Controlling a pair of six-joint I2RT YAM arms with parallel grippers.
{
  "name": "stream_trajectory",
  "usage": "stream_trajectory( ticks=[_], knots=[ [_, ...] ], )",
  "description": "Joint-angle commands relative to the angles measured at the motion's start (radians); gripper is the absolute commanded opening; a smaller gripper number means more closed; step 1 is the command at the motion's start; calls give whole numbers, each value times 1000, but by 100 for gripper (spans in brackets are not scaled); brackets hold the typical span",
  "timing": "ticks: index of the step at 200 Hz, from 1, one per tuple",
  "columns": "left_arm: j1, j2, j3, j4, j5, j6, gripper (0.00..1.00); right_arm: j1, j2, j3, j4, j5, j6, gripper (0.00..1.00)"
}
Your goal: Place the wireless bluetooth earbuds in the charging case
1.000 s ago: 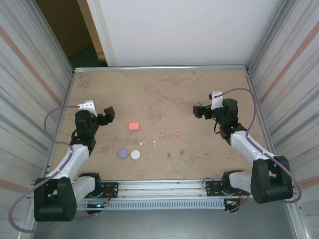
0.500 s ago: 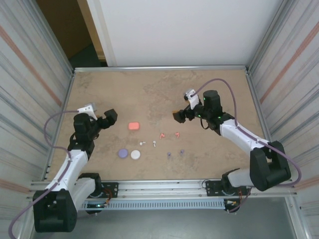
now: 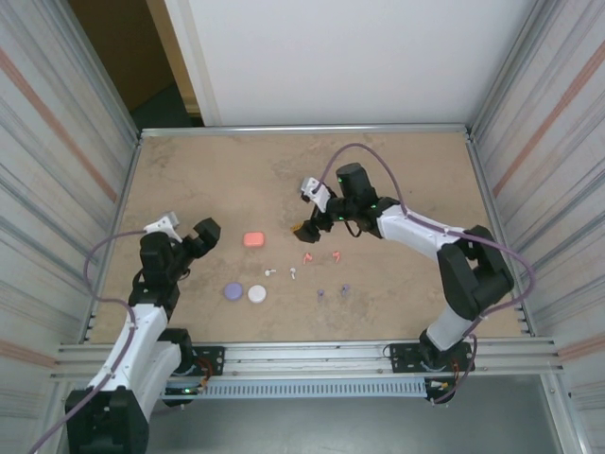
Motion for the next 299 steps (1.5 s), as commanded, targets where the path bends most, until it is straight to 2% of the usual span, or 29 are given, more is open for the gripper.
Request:
stream_trajectory(
  ticks=[1,72,163,264,272,299],
  knots=[
    [-4,-52,-14,-61,-48,-13,99,36,69,78,-57,-11,-75,100],
    [-1,-183,7,-218,-113,79,99,118,275,259,-127,-6,-155,100],
    [-1,-201,4,-243,-119,104,99,174,475,470,-272,37,-217,98],
    [-1,-210,-5,-251,-122,100,99,213,591,593,-378,95,-245,91],
    [-2,-213,-6,-251,-122,97,99,214,599,603,-388,98,-245,95],
    [-2,-221,-10,-255,-125,95,99,218,615,623,-403,104,-244,95]
  ],
)
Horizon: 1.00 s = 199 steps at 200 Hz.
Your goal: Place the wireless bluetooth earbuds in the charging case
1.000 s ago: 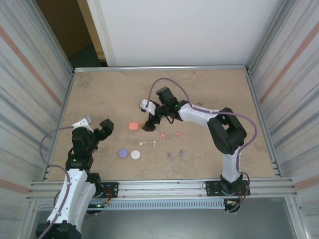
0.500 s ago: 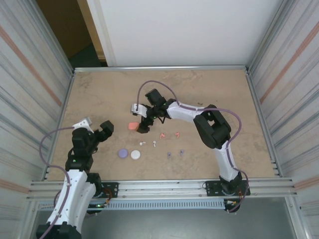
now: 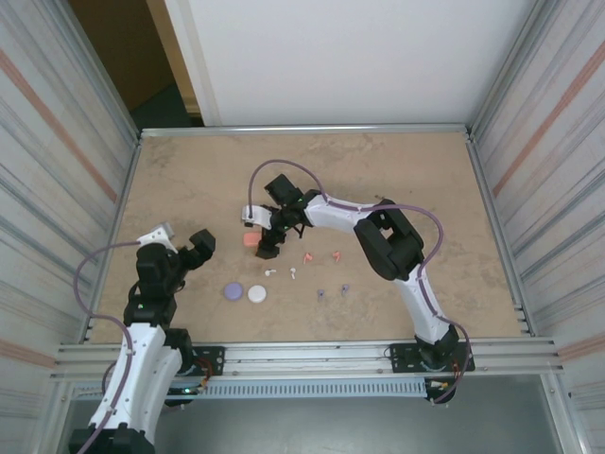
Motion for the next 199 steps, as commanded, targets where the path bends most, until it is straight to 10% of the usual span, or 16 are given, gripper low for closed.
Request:
stream_trajectory(
  ticks=[1,133,199],
  knots=[
    [-1,-18,-7,-17,-18,7,99,10,27,35,-50,14,-15,95],
    [-1,-29,-11,-22,-24,6,99,24,80,90,-98,65,-48,82],
    [-1,-32,-10,-26,-23,6,99,30,86,93,-102,82,-58,60]
  ],
)
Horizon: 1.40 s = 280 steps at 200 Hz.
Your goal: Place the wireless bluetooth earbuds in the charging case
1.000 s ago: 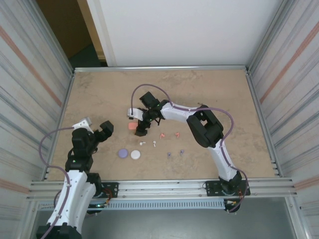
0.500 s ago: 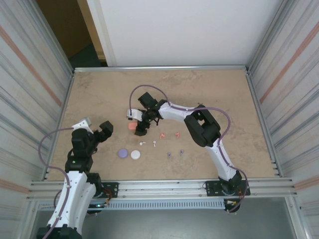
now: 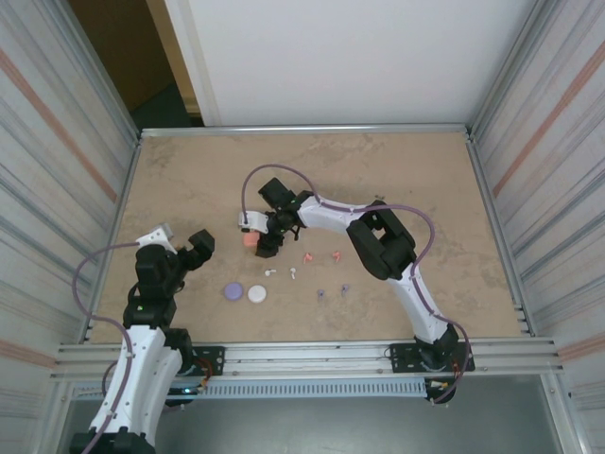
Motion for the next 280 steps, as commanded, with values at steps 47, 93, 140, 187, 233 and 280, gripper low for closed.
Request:
stream_trajectory(
  ticks=[47,93,140,187,233,280],
  knots=[
    [-1,-14,0,-14,-6,6,99,6,-23,-22,57,32,-8,41],
    [-2,-6,26,-7,45,12,99,-4,-151,-145,203,41,8,37],
    [-2,38,69,60,202,40,99,-42,-339,-335,338,64,28,36],
    [0,147,105,222,400,23,96,-92,-557,-536,438,120,34,36],
    [-7,294,188,385,670,-1,88,-129,-758,-685,480,175,9,36],
    [-97,421,270,511,821,-19,84,-140,-928,-781,467,212,-22,36]
  ],
)
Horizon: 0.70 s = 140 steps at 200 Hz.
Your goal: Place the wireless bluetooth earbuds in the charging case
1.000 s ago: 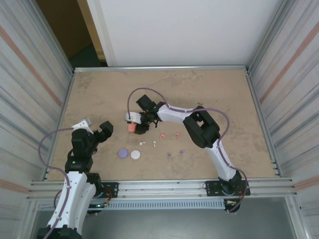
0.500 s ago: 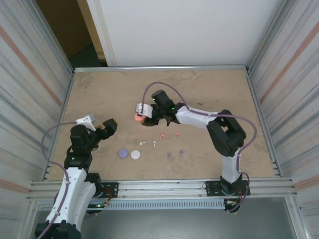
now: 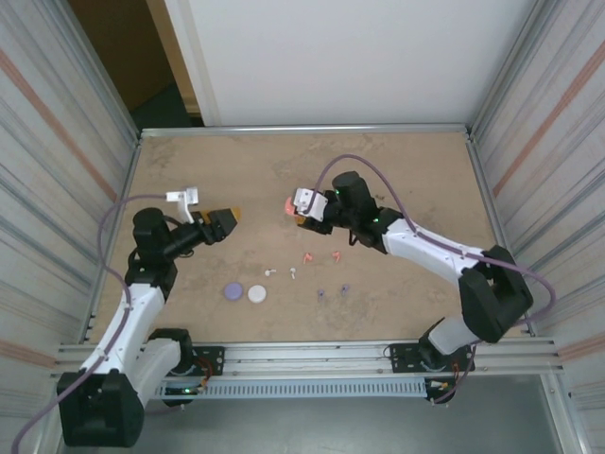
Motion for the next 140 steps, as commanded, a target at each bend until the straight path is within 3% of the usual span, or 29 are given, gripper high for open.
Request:
stream_trajectory(
  ticks=[1,55,140],
  knots=[
    [-57,43,53,121,139,-15,84,-6,-84,-32,11,30,-31,36],
    [-257,162,169,82,134,107,84,-1,-227,-93,-13,20,-41,36],
    [-381,318,267,149,127,105,83,26,-354,-114,-85,52,-71,35]
  ],
)
